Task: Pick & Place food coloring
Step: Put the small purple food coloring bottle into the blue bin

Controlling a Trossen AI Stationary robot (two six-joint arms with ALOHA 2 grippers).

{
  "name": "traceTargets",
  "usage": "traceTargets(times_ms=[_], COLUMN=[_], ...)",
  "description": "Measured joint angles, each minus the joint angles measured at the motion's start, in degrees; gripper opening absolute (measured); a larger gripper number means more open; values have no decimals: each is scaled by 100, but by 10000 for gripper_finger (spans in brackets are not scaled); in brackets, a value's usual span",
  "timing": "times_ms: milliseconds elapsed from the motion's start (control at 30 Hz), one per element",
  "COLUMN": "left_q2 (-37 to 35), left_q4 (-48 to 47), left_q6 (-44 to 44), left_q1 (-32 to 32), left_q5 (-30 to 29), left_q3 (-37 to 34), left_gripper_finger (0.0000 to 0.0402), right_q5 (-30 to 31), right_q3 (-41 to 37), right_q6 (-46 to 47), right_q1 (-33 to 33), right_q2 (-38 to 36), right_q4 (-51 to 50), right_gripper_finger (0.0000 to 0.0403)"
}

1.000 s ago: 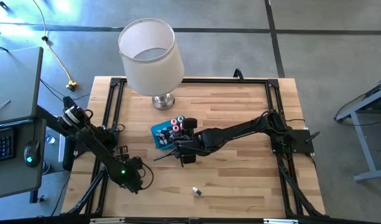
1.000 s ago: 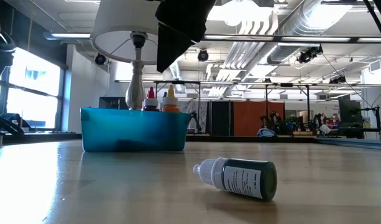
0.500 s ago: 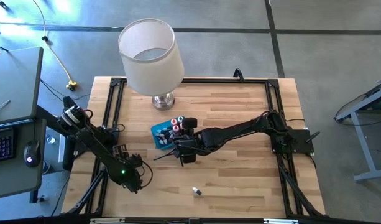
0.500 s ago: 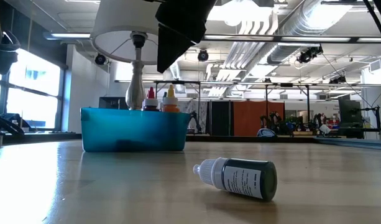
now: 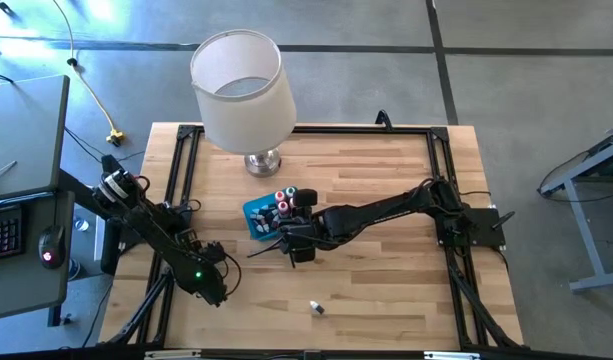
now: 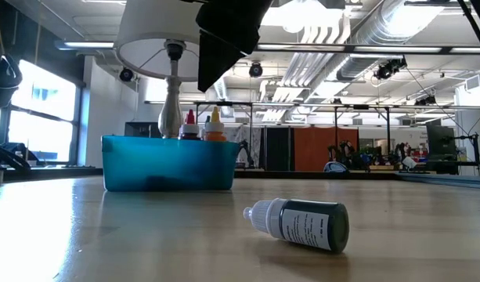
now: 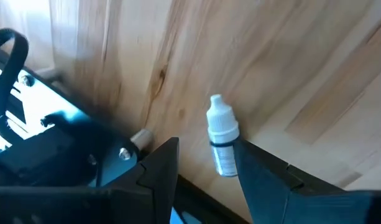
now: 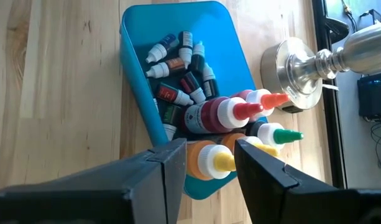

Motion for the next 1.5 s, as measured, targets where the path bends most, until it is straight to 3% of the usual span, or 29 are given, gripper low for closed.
traceTargets(times_ms=[333, 633, 1067, 1333, 1500], left_q2=[0, -29, -15, -7, 29], left_q4=[228, 996, 1081, 1174, 931], left_q6=[33, 3, -163, -442, -509], left_q1=[0, 2, 4, 2, 4], left_q5=[-116, -23, -64, -57, -184], left_q3=[-6, -531, -553, -553, -293], left_gripper_finger=[153, 153, 151, 67, 30], right_q5=[2, 2, 2, 266, 879], right_q3=[0, 0, 0, 0, 4], right_q6=[0, 2, 6, 329, 1407], right_q1=[0, 0, 2, 121, 358], right_q2=[0, 2, 2, -77, -460], right_q4=[0, -9, 9, -455, -1451], right_gripper_finger=[129, 129, 129, 129, 129])
